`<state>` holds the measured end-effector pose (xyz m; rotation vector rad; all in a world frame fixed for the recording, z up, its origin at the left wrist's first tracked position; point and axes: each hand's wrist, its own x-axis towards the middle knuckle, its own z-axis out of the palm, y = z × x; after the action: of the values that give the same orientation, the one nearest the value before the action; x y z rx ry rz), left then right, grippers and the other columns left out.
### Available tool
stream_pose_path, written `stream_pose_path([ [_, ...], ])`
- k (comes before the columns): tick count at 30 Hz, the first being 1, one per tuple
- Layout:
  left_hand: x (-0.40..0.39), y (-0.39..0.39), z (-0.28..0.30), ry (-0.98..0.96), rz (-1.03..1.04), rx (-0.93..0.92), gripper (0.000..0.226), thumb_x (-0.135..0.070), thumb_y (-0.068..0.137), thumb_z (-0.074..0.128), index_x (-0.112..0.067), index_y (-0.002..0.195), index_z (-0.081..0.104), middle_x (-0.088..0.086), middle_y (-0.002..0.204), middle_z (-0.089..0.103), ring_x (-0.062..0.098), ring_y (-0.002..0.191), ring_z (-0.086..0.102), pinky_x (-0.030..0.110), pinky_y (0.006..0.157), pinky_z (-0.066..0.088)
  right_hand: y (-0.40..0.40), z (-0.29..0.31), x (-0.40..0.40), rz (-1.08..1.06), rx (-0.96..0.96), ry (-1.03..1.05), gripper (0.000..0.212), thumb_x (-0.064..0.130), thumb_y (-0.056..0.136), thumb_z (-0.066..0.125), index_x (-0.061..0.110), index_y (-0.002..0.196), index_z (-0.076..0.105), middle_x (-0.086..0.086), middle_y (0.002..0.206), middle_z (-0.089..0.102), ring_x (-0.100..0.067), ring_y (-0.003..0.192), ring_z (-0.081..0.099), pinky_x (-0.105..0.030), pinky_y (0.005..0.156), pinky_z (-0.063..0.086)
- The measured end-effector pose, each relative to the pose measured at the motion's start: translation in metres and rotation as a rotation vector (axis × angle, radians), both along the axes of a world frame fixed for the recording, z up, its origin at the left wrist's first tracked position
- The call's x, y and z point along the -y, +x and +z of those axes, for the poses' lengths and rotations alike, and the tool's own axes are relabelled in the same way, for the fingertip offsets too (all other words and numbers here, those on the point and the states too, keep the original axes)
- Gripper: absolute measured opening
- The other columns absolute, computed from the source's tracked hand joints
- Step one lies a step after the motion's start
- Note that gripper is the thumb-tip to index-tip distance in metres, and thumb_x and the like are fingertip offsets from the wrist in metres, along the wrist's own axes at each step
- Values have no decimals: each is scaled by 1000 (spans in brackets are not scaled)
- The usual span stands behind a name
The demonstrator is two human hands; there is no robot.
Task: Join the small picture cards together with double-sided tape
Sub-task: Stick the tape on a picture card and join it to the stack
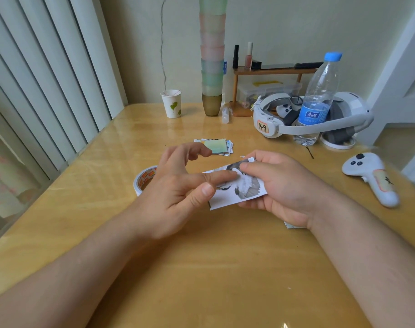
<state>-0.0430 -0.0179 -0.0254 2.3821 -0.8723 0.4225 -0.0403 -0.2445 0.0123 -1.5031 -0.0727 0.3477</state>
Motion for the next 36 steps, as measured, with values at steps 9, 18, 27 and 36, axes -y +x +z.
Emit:
stream_pose_path([
  [9, -1, 4, 15, 336, 53, 396, 56, -71, 102, 26, -50, 141, 60, 11, 146, 51, 37, 126, 42, 54, 108, 36, 1, 1, 2, -54, -71, 128, 14, 8, 103, 54, 7, 95, 66, -23, 104, 73, -34, 91, 72, -49, 86, 57],
  [18, -4, 6, 20, 332, 102, 407, 56, -75, 99, 27, -55, 146, 50, 12, 142, 51, 42, 125, 42, 58, 108, 36, 2, 0, 8, 179, -85, 323, 39, 4, 86, 61, 4, 125, 65, -19, 120, 74, -28, 103, 74, -33, 80, 63],
  [27, -5, 3, 16, 257, 47, 383, 54, -71, 101, 28, -50, 141, 57, 13, 138, 54, 40, 123, 45, 57, 106, 36, 1, 1, 7, 119, -63, 210, 40, -3, 85, 65, 4, 124, 64, -17, 109, 75, -27, 93, 75, -39, 79, 63],
  [36, 11, -4, -4, -391, -91, -284, 69, -79, 98, 25, -41, 136, 68, 1, 132, 49, 25, 142, 37, 55, 124, 25, -3, 4, 2, 42, -47, 223, 29, -7, 94, 60, 6, 119, 67, -14, 99, 74, -25, 86, 73, -32, 66, 61],
])
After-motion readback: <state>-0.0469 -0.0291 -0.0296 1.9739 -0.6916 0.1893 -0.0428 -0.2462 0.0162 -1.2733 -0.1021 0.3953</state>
